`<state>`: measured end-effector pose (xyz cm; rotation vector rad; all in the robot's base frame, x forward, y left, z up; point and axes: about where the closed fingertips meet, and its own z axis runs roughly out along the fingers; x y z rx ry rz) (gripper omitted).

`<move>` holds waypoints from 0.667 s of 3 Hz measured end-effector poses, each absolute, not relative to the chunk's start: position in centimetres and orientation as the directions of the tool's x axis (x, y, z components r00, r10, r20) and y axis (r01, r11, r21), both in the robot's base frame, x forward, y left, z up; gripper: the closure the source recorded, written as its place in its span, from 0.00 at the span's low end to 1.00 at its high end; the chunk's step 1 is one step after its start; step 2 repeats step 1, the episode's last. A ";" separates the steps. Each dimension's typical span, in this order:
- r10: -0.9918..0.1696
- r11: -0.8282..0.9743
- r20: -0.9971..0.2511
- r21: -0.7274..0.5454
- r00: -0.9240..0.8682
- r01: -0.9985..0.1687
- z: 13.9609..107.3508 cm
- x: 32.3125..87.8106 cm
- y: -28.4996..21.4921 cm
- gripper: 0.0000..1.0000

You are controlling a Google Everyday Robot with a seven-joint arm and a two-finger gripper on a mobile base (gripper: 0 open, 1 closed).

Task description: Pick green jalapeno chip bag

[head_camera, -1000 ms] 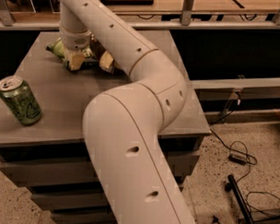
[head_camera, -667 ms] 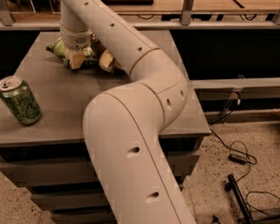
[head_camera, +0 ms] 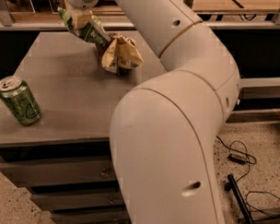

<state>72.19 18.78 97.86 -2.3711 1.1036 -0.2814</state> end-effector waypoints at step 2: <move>-0.760 -0.543 -0.025 -0.525 0.649 -0.656 97.9 72.2 18.8 1.00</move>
Offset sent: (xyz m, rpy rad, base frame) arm 0.0000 0.0000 0.0000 0.0000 0.0000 0.0000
